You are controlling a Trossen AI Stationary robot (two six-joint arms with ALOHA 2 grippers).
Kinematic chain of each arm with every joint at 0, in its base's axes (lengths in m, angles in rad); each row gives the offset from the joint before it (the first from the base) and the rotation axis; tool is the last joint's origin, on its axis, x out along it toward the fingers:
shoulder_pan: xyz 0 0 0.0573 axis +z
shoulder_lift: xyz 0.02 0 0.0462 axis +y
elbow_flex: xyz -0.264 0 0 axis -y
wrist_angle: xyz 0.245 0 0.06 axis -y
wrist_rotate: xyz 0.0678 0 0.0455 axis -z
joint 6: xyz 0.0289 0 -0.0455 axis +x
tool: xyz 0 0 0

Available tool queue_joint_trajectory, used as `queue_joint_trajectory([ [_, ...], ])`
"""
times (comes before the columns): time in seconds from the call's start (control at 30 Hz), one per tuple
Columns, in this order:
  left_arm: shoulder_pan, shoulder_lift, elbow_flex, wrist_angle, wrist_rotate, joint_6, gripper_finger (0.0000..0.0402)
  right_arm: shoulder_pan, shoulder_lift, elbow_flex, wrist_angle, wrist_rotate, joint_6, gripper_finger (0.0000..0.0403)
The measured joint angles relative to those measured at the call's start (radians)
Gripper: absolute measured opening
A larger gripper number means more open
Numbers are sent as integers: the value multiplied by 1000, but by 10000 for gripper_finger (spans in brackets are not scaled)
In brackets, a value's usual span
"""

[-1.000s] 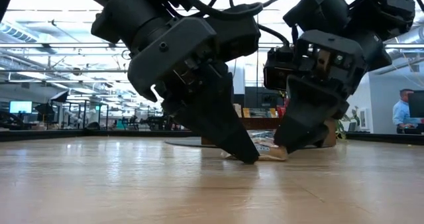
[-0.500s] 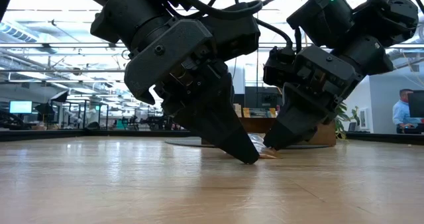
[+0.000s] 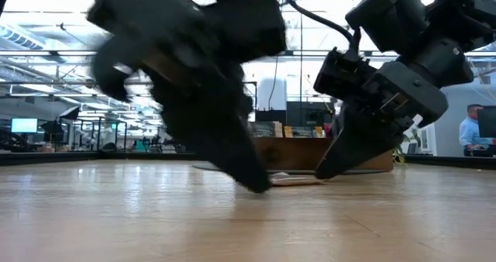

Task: Pick & Place Tea
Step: Put the brown tea bag into the left section of the wooden organizer

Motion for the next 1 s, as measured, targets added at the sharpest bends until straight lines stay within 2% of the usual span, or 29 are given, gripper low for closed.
queue_joint_trajectory([
  [0.1, -26, -62, 1, -59, -39, -11, 35, 17, -1, 0, 4, -1, -16, 1],
  [0.23, -51, -124, 2, -149, -215, -52, 35, 62, -1, 0, 67, 16, -75, 1],
  [0.33, -52, -141, 1, -177, -358, -103, 35, 108, -2, 1, 150, 104, -149, 1],
  [0.4, -36, -142, 3, -191, -396, -125, 35, 137, -2, 2, 191, 188, -197, 1],
  [0.47, -8, -136, 3, -216, -391, -144, 35, 154, -1, 3, 204, 237, -219, 1],
  [0.57, 31, -133, 3, -228, -377, -181, 35, 156, 3, 2, 194, 249, -218, 0],
  [0.77, 88, -133, 3, -226, -228, -168, 35, 148, 43, 2, 207, 256, -213, 0],
  [1.0, 117, -133, 3, -214, -224, -162, 35, 149, 130, 3, 290, 204, -210, 0],
])
